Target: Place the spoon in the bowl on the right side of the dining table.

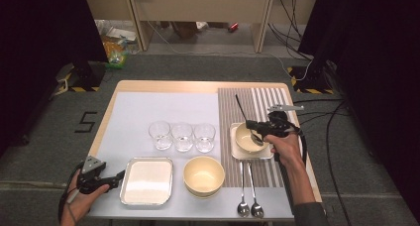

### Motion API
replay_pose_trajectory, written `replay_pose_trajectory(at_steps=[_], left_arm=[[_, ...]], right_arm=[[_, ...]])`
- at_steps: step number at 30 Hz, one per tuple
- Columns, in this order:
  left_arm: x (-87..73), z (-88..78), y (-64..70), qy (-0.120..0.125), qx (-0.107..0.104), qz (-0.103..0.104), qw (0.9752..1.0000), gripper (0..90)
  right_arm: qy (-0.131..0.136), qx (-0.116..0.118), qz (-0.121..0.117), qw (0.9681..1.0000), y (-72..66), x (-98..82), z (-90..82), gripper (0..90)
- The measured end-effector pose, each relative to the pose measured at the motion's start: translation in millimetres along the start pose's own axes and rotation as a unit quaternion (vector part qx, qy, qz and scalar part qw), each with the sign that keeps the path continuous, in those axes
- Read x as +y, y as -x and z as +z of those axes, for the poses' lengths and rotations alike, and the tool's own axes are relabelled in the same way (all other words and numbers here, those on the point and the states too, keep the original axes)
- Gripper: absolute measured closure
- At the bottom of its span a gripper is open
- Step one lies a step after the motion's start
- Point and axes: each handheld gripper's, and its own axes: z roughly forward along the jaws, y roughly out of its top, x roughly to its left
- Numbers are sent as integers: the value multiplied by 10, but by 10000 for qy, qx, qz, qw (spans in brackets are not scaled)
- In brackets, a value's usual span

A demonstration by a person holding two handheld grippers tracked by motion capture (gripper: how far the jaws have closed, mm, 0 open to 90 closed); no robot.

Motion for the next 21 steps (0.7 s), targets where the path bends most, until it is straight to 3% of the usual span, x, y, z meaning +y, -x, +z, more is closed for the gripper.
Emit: replay_pose_trajectory(at_steps=[8, 21], left_arm=[[-3, 5, 0, 37, 10, -8, 10000, 176], [-4, 5, -1, 43, 5, -14, 10000, 175]], right_arm=[[-151, -56, -15, 9999, 18, -28, 155, 898], [-494, -229, -239, 9982, 32, -101, 339, 898]])
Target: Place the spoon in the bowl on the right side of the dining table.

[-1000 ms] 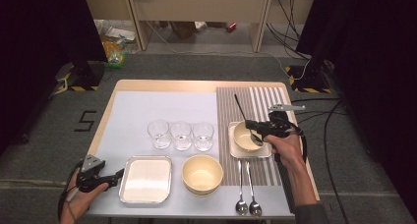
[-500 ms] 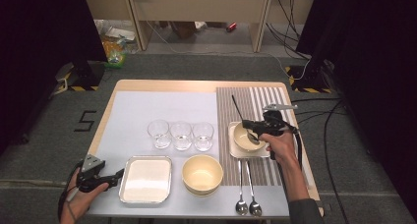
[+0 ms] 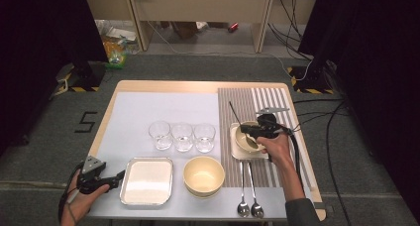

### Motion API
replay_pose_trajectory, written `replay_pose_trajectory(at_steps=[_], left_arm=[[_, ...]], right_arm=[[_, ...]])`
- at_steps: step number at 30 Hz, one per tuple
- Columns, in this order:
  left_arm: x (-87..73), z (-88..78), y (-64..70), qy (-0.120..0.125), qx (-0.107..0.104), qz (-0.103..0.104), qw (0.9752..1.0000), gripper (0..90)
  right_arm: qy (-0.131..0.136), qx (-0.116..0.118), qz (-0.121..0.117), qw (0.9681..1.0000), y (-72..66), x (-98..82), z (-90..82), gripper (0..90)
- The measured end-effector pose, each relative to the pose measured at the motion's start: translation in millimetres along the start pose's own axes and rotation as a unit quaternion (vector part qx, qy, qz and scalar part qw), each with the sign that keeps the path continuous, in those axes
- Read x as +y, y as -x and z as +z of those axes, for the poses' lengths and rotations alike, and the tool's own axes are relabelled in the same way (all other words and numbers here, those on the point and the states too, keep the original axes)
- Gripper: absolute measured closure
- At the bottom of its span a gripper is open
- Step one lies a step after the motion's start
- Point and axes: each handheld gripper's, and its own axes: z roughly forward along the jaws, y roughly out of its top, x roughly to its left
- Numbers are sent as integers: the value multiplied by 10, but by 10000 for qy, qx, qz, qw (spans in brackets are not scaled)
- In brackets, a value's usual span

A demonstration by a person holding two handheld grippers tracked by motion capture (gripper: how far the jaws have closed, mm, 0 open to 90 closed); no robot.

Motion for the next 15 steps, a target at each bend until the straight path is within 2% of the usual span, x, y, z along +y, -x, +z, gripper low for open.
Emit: replay_pose_trajectory(at_steps=[8, 15], left_arm=[[1, -4, -2, -18, -12, 4, 10000, 177], [1, -3, -1, -18, -9, 3, 10000, 177]], right_arm=[[-131, -44, -51, 9999, 10, -28, 86, 898], [-170, -39, 16, 9998, 35, -73, 119, 897]])
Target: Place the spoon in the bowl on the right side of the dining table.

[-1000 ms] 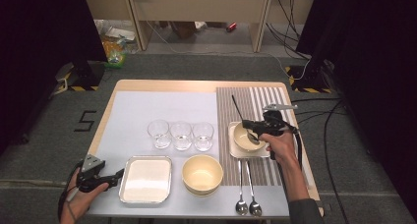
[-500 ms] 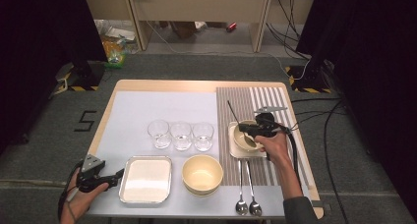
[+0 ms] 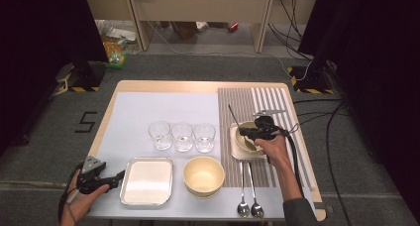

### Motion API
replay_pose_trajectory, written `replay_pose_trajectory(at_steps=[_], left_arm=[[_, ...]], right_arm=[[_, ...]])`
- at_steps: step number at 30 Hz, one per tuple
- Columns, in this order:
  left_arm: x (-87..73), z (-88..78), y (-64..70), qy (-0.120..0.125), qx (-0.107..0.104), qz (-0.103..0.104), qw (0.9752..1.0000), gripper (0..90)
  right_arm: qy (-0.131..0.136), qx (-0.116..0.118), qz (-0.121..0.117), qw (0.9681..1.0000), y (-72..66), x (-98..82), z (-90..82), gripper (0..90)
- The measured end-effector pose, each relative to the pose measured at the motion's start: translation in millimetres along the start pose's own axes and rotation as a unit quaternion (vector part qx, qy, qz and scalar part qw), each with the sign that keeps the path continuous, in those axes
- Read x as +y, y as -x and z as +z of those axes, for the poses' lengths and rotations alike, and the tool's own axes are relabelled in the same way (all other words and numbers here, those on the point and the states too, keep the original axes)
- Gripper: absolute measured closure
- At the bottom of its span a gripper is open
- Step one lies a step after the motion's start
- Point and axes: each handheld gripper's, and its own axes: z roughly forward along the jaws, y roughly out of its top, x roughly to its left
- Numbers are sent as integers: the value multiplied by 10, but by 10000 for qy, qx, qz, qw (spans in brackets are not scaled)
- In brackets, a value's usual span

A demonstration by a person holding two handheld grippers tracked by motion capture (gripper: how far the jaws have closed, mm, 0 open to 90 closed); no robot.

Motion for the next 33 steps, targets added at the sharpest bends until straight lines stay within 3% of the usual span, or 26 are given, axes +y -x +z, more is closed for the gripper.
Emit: replay_pose_trajectory(at_steps=[33], left_arm=[[1, -8, -8, -30, -8, 2, 10000, 179]], right_arm=[[-87, 84, -30, 9999, -5, -52, 41, 833]])
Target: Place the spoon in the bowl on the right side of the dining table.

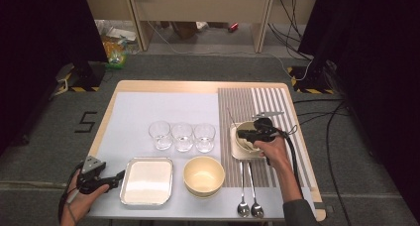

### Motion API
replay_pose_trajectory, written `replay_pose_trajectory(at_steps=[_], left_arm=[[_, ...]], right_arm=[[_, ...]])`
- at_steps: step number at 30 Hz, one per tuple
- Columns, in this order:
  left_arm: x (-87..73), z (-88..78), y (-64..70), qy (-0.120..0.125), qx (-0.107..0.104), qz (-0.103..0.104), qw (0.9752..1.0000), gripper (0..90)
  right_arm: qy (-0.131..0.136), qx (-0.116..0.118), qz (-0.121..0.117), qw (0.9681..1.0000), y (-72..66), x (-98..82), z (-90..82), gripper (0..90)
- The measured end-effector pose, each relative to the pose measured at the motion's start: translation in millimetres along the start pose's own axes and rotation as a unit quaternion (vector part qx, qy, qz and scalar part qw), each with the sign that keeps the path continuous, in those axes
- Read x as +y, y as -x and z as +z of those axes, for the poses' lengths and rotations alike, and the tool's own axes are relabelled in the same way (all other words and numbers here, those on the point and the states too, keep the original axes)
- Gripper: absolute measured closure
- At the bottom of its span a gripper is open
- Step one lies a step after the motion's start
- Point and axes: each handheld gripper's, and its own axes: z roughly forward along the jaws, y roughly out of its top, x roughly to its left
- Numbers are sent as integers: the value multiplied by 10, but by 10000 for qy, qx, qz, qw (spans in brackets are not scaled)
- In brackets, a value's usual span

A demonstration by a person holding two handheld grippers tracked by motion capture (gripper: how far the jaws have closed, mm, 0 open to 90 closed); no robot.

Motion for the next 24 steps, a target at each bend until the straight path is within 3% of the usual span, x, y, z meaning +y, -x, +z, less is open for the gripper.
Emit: replay_pose_trajectory(at_steps=[8, 12, 21, 24], left_arm=[[-1, 10, 13, 25, 36, 11, 10000, 173], [0, 3, 4, 5, 5, -9, 10000, 178], [2, 0, -1, -16, -8, 4, 10000, 175], [1, 1, -1, -8, -4, 1, 10000, 179]], right_arm=[[155, 13, -32, 9999, -45, 40, -104, 751], [304, 30, -179, 9994, -97, 95, -137, 677], [424, -291, -358, 9980, -242, 259, -68, 522], [499, -270, -254, 9981, -248, 298, -24, 503]])
